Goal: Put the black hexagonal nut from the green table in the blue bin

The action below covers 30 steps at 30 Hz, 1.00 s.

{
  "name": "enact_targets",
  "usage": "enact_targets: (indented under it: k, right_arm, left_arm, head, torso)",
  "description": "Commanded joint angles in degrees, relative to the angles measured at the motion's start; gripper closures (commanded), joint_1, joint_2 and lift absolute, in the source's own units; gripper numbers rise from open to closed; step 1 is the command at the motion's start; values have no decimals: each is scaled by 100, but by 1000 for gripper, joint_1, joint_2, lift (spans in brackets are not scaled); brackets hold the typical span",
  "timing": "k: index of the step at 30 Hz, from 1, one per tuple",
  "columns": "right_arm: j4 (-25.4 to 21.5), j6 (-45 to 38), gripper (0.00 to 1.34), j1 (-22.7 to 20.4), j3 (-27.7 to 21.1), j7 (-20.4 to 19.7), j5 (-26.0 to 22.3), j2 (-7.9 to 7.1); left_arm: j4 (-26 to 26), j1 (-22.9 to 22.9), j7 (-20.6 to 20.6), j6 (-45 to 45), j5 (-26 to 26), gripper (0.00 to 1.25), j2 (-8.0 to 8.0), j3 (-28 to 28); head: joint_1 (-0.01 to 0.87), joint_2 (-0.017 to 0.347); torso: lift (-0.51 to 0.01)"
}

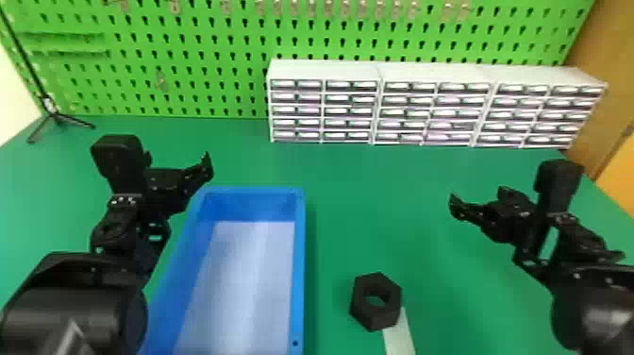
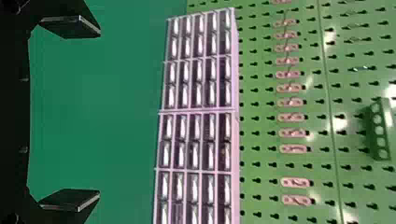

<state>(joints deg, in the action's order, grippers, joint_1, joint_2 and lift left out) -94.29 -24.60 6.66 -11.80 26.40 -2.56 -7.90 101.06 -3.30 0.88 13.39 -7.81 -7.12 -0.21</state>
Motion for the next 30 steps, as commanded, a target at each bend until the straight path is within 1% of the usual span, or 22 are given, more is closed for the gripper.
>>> enact_targets:
  k: [1,5,7,8,9,11,13,14,21,23,26,30]
  right_arm:
    - [-177,-422,91,-59,125,243,46,-265]
    - [-388,-686,91,-121,301,515,37,-546]
    - [-529,-862,93,-147,389,621,2,-704]
    - [-582,-923,93,-156,441,717,2,-810]
    - [-608,-985,91,-156,468,752,-16,-863]
    - [-714,-1082,91,-165,555,981,-16,-1082]
    - [-775,-1161,91,-165,626,1104,-16,-1223]
    - [-819,-1214,91,-173,670,1157,-16,-1328]
    - [-863,-1372,91,-112,1030,1693,-60,-1865]
    - [-863,-1398,91,-77,1188,1825,-60,-2023]
    - [-863,-1539,91,2,1478,2080,-69,-2313]
    - [-863,-1618,90,81,1804,2291,-69,-2612]
  left_arm:
    - [1,-12,0,-3,25,160,0,3]
    - [1,-12,0,6,34,160,-9,3]
    - [1,-12,0,6,34,162,-9,12]
    - [1,-4,0,-3,42,160,-9,12]
    - [1,-4,0,6,42,160,-9,12]
    - [1,5,-9,6,42,160,-9,21]
    - [1,14,-9,6,42,160,-9,30]
    - [1,14,-9,6,42,160,-9,38]
    - [10,32,-61,6,86,160,-9,91]
    - [10,40,-70,6,95,160,-9,100]
    - [10,49,-88,6,113,162,-9,117]
    - [10,49,-96,6,139,160,-9,135]
  head:
    - [683,28]
    - [683,28]
    - [683,28]
    - [683,28]
    - [683,28]
    - [683,28]
    - [683,28]
    - [683,28]
    - [683,28]
    - [683,28]
    - [683,28]
    - [683,28]
  torso:
    - [-96]
    - [-96]
    - [-96]
    - [-96]
    - [-96]
    - [-96]
    - [-96]
    - [-96]
    - [-96]
    - [-96]
    - [-96]
    - [-96]
